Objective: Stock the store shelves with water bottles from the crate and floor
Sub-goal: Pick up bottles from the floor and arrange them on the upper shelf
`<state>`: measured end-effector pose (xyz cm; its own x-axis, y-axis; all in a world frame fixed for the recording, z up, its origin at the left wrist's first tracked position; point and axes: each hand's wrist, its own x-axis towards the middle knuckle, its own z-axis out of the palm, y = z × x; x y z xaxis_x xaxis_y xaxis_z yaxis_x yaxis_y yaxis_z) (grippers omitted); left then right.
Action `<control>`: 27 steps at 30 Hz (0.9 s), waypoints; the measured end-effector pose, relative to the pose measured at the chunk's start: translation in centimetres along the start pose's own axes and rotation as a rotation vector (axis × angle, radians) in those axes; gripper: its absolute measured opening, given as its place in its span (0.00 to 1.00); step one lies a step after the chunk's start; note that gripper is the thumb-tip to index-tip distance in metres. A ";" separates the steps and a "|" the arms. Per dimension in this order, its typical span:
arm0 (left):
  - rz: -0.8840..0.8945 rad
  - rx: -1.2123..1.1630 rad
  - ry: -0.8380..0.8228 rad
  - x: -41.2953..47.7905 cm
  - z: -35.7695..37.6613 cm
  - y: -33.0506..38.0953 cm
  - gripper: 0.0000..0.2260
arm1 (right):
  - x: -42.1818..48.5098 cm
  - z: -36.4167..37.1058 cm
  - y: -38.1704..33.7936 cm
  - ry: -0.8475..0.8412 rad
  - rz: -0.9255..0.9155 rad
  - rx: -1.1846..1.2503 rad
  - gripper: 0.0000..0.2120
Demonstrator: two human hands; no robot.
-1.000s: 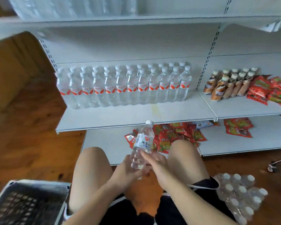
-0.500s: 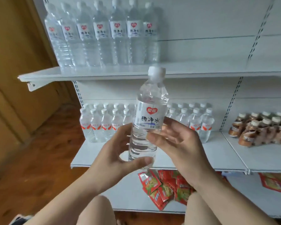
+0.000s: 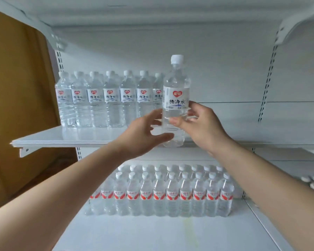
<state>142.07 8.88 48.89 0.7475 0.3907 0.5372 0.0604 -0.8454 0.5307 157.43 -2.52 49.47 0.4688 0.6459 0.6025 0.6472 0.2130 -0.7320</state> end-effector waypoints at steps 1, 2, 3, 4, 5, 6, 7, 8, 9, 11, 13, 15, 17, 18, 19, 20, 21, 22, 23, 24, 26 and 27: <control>-0.029 0.026 -0.009 0.9 -0.1 -0.9 0.27 | 1.1 0.2 0.6 0.007 0.012 -0.030 0.22; -0.062 0.044 -0.020 1.7 -0.3 -1.8 0.27 | 2.2 0.5 1.2 0.010 0.023 -0.064 0.20; -0.093 0.064 -0.031 2.4 -0.4 -2.7 0.25 | 3.2 0.8 1.6 0.007 0.031 -0.098 0.19; -0.114 0.087 -0.035 3.0 -0.6 -3.5 0.24 | 4.0 1.2 1.9 -0.002 0.037 -0.131 0.19; -0.132 0.115 -0.028 3.6 -0.6 -4.4 0.23 | 4.8 1.6 2.3 -0.013 0.045 -0.159 0.18; -0.156 0.145 -0.017 4.1 -0.7 -5.2 0.21 | 5.5 2.1 2.7 -0.021 0.056 -0.180 0.18; -0.193 0.181 -0.011 4.5 -0.6 -5.9 0.20 | 6.2 2.6 3.2 -0.024 0.069 -0.193 0.18; -0.239 0.227 -0.012 4.8 -0.5 -6.5 0.19 | 6.9 3.1 3.8 -0.025 0.082 -0.205 0.18; -0.286 0.288 -0.024 5.1 -0.2 -6.9 0.18 | 7.7 3.6 4.3 -0.025 0.095 -0.219 0.18; -0.342 0.376 -0.048 5.3 0.5 -7.4 0.16 | 9.2 4.2 5.2 -0.031 0.122 -0.252 0.18; -0.350 0.399 -0.044 5.5 0.9 -7.5 0.14 | 10.5 4.7 5.7 -0.052 0.143 -0.296 0.15; -0.364 0.399 -0.029 5.4 0.9 -7.4 0.13 | 11.6 5.2 6.1 -0.080 0.162 -0.335 0.15; -0.358 0.403 -0.024 5.3 0.9 -7.5 0.13 | 12.8 5.9 6.4 -0.096 0.186 -0.363 0.17; -0.354 0.405 -0.024 5.3 0.9 -7.4 0.13 | 13.3 6.2 6.6 -0.101 0.199 -0.375 0.17; -0.351 0.404 -0.020 5.3 0.9 -7.4 0.13 | 13.8 6.6 6.7 -0.104 0.210 -0.378 0.18; -0.348 0.402 -0.016 5.4 0.9 -7.5 0.13 | 14.1 6.9 6.9 -0.102 0.217 -0.370 0.18; -0.344 0.401 -0.010 5.4 1.0 -7.6 0.13 | 14.3 7.2 7.2 -0.092 0.221 -0.357 0.19; -0.337 0.403 -0.002 5.5 1.0 -7.7 0.13 | 14.3 7.4 7.2 -0.075 0.220 -0.349 0.20; -0.333 0.403 0.006 5.5 1.0 -7.8 0.13 | 14.4 7.5 7.3 -0.060 0.228 -0.352 0.20; -0.331 0.398 0.017 5.5 1.0 -7.9 0.13 | 14.2 7.5 7.3 -0.058 0.241 -0.370 0.18; -0.306 0.385 0.054 5.4 0.9 -7.8 0.12 | 13.7 7.4 7.1 -0.094 0.293 -0.427 0.17; -0.272 0.379 0.088 5.1 0.8 -7.6 0.11 | 13.2 7.3 6.8 -0.126 0.322 -0.465 0.19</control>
<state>145.99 17.00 47.04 0.6127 0.6323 0.4741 0.4956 -0.7747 0.3927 163.58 12.79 50.13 0.6289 0.7133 0.3093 0.6935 -0.3349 -0.6379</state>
